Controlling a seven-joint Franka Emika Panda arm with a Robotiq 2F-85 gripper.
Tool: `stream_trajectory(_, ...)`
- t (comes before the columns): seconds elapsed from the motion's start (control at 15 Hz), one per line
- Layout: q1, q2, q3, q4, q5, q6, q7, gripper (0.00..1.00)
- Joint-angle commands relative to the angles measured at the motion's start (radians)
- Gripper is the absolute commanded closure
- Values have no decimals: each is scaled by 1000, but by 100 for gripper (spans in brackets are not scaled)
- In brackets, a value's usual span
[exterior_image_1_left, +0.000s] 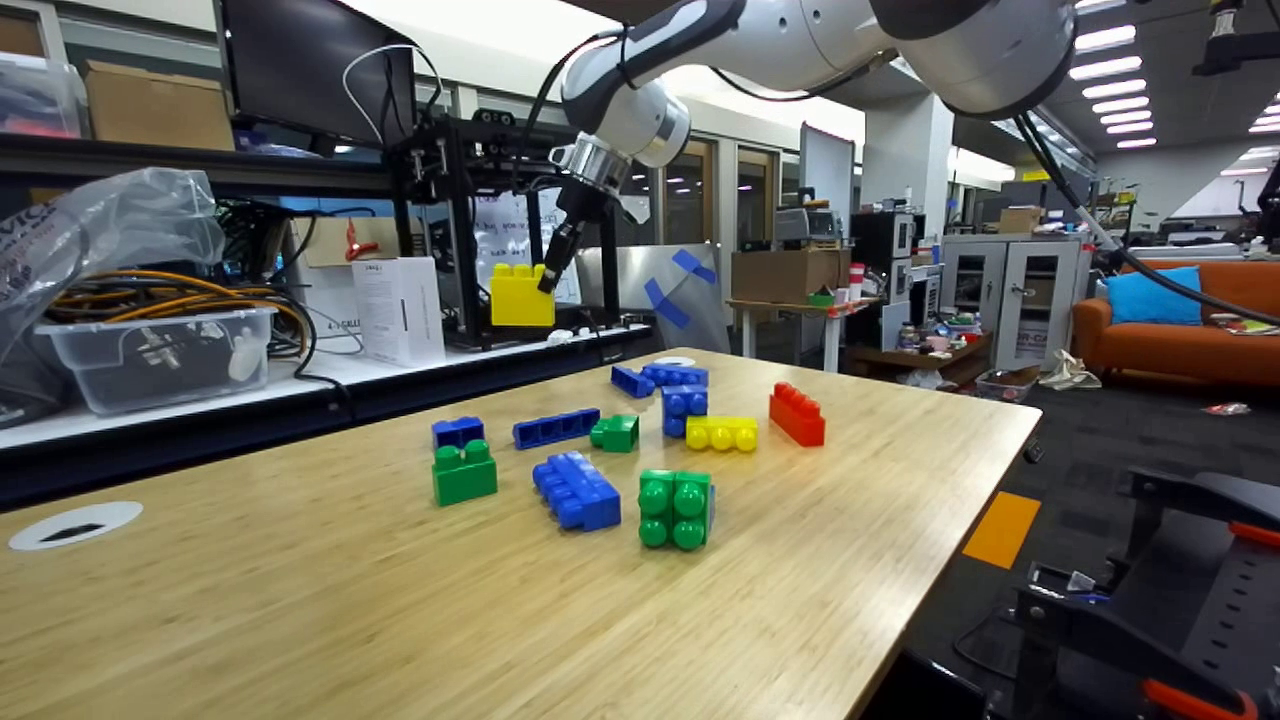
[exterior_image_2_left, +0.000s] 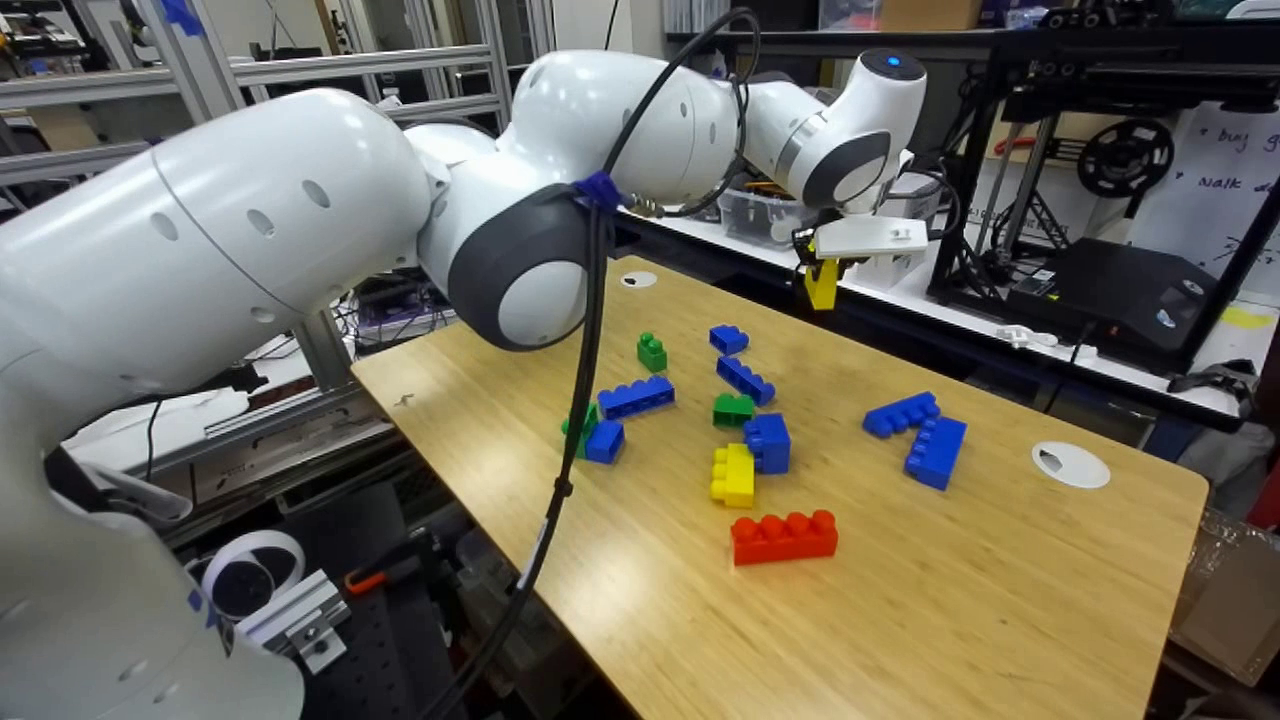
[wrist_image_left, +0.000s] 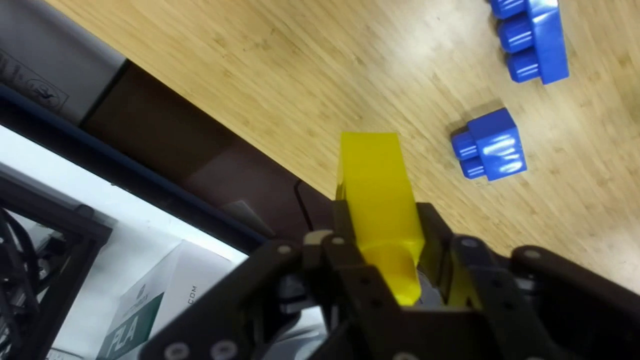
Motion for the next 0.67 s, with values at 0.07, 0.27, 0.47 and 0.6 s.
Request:
stream_trajectory(0.07,-5,-141,-64,-212,-53,-56,115,90)
stream_trajectory(0.27,-15,-223,-81,-349,-70,-112,158,90)
stream_trajectory(0.47,-22,-307,-91,-477,-68,-120,173,90)
stream_trajectory(0.6,-15,-371,-110,-563,-38,-118,161,90)
